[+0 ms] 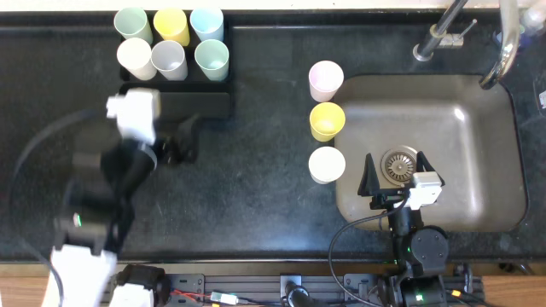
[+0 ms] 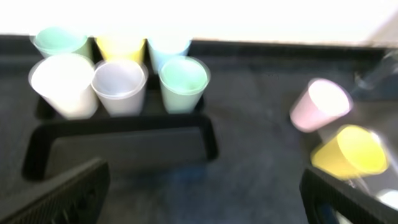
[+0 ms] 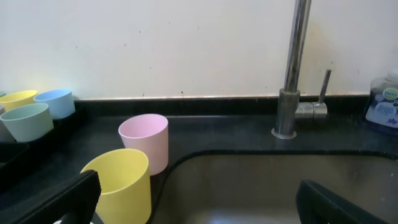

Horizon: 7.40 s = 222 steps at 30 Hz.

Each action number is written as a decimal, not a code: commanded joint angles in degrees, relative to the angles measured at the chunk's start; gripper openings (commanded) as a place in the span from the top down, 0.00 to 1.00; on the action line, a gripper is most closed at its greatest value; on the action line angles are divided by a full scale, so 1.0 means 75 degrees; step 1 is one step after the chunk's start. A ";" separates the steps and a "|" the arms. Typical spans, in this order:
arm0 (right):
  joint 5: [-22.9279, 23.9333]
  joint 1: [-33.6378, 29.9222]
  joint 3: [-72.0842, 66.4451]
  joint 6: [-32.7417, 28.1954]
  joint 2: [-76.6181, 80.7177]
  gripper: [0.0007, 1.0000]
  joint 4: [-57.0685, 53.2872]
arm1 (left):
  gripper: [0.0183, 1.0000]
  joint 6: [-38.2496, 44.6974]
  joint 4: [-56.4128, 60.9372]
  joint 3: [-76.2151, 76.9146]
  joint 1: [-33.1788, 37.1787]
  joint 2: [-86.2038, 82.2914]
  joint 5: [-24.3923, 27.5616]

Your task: Store Cups

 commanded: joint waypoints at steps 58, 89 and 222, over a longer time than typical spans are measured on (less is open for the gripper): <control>-0.0015 -0.0032 -0.0102 -0.0023 -0.0058 0.00 0.0041 | 0.60 -0.3756 -0.4928 1.1753 -0.3724 1.1835 -0.1821; -0.0015 -0.0032 -0.0102 -0.0023 -0.0058 0.00 0.0041 | 0.98 -0.2687 -0.4983 0.8906 -0.1818 0.5811 -0.3675; -0.0015 -0.0032 -0.0102 -0.0023 -0.0058 0.00 0.0041 | 0.25 -0.4150 -0.3969 0.6965 -0.4683 0.8160 -0.1999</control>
